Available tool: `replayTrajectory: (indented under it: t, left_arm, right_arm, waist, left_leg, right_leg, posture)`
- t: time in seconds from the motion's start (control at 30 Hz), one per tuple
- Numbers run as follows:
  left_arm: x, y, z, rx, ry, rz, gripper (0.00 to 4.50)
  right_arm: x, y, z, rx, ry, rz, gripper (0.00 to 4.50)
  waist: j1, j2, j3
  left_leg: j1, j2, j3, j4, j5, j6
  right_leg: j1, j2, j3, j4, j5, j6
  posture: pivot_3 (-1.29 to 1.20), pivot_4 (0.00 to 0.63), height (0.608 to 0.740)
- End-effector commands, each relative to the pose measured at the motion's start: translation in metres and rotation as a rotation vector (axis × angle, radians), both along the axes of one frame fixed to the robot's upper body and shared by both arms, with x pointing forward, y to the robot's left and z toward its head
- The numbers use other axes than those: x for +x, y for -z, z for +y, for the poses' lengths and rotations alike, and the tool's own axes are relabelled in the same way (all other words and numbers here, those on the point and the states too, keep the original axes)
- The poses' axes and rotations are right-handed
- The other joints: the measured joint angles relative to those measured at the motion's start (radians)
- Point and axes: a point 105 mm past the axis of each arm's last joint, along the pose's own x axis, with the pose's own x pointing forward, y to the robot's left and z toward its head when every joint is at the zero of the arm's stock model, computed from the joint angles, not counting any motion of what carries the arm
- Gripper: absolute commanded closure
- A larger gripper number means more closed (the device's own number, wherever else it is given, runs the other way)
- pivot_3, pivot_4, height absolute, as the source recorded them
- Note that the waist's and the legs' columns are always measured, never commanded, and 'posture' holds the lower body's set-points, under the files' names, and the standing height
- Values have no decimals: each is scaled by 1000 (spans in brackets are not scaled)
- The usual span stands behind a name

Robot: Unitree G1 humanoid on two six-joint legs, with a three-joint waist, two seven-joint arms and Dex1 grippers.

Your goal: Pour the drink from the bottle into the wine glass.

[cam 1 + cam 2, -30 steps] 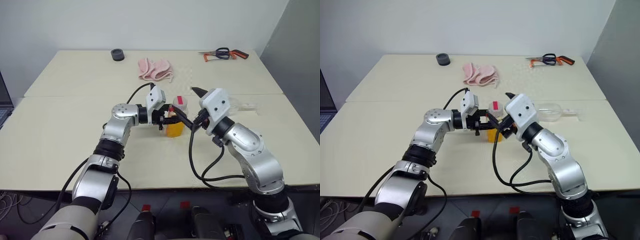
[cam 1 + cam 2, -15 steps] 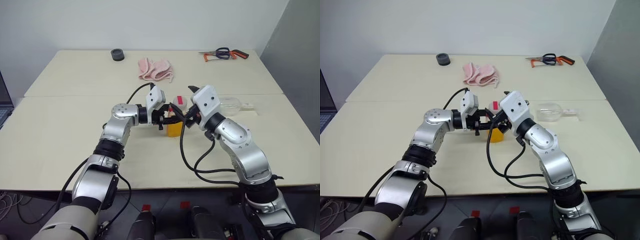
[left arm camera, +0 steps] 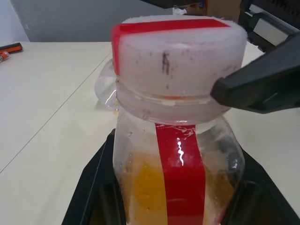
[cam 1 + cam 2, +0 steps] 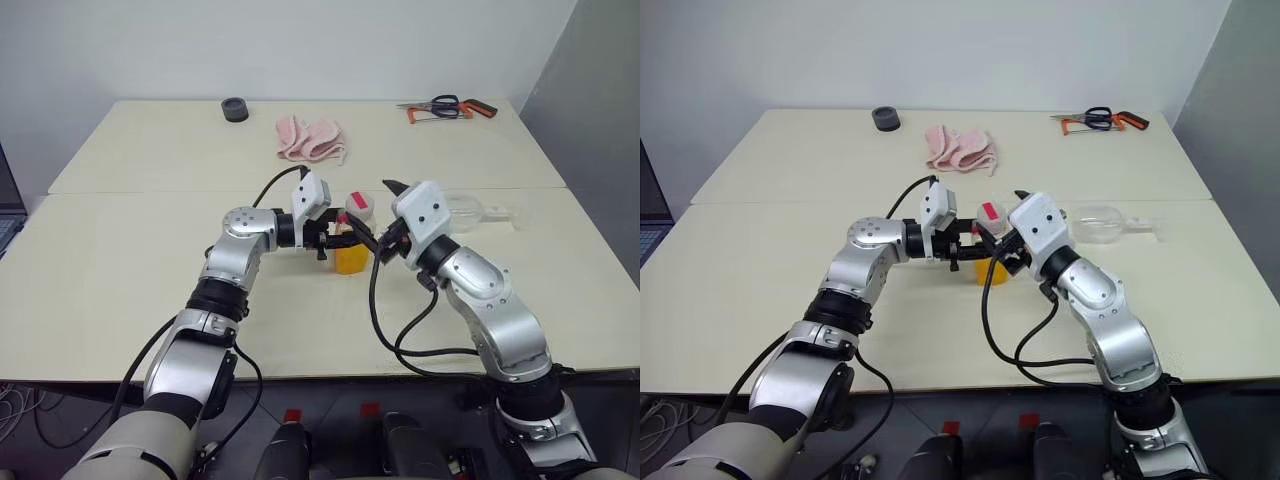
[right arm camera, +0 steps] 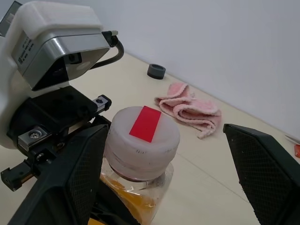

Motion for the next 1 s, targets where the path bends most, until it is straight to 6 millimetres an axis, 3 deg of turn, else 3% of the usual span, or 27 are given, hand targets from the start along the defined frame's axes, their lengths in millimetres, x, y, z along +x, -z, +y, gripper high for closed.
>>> replayTrajectory:
  t: [0.03,0.57,0.8,1.0]
  left_arm:
    - [-1,-8,2,17,10,-37,2659]
    - [0,-8,3,16,8,-37,2659]
    - [1,-8,2,14,10,-39,2659]
    - [1,-9,2,14,9,-39,2659]
  right_arm:
    - [-7,-17,-4,28,-3,-56,316]
    - [-23,-18,2,26,-103,-18,316]
    - [-4,-21,4,-6,-16,-67,316]
    - [0,-21,5,-22,-7,-80,316]
  waist:
    - [0,0,0]
    - [0,0,0]
    - [0,0,0]
    - [0,0,0]
  left_leg:
    - [0,0,0,0,0,0]
    - [0,0,0,0,0,0]
    - [0,0,0,0,0,0]
    - [0,0,0,0,0,0]
  right_leg:
    - [0,0,0,0,0,0]
    - [0,0,0,0,0,0]
    - [0,0,0,0,0,0]
    - [0,0,0,0,0,0]
  posture:
    - [0,150,740]
    - [0,150,740]
    - [0,150,740]
    - [0,150,740]
